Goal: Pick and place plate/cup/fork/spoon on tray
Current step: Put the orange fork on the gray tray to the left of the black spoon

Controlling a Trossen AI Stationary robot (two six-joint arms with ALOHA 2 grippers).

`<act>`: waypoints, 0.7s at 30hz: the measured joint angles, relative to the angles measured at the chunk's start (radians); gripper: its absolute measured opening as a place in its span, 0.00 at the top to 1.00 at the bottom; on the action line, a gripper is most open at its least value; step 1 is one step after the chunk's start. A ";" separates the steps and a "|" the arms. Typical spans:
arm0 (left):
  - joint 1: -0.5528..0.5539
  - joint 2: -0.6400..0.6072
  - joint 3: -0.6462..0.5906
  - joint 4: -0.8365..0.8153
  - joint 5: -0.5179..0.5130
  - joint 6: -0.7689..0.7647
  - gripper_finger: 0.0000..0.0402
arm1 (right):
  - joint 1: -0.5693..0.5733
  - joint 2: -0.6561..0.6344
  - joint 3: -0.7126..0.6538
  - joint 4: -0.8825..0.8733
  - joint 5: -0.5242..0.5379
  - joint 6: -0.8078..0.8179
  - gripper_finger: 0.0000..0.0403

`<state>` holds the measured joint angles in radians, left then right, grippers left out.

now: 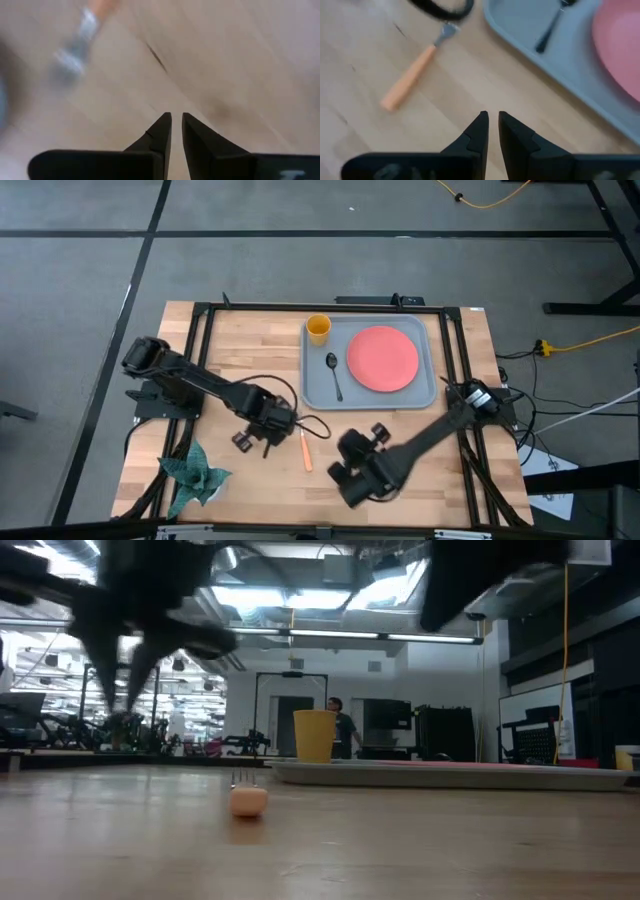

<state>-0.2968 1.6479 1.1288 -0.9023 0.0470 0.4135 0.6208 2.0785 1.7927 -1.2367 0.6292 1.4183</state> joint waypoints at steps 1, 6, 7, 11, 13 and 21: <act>0.000 -0.019 -0.012 -0.041 0.023 -0.015 0.90 | -0.020 0.000 0.000 0.047 -0.002 -0.045 0.88; 0.017 -0.167 -0.172 -0.050 0.112 -0.008 0.90 | -0.127 0.000 0.000 0.405 -0.079 -0.370 0.88; 0.030 -0.205 -0.219 -0.026 0.115 -0.014 0.90 | -0.147 0.000 0.000 0.481 -0.102 -0.418 0.88; 0.071 -0.375 -0.407 0.083 0.108 -0.068 0.90 | -0.212 0.000 0.000 0.675 -0.163 -0.505 0.88; 0.089 -0.442 -0.469 0.156 0.103 -0.093 0.90 | -0.232 0.000 0.000 0.698 -0.155 -0.505 0.88; 0.096 -0.740 -0.517 0.268 -0.020 -0.094 0.90 | -0.256 0.047 0.002 0.737 -0.154 -0.393 0.88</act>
<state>-0.2004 0.9077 0.6121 -0.6340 0.0273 0.3191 0.3649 2.1255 1.7943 -0.5001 0.4755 1.0249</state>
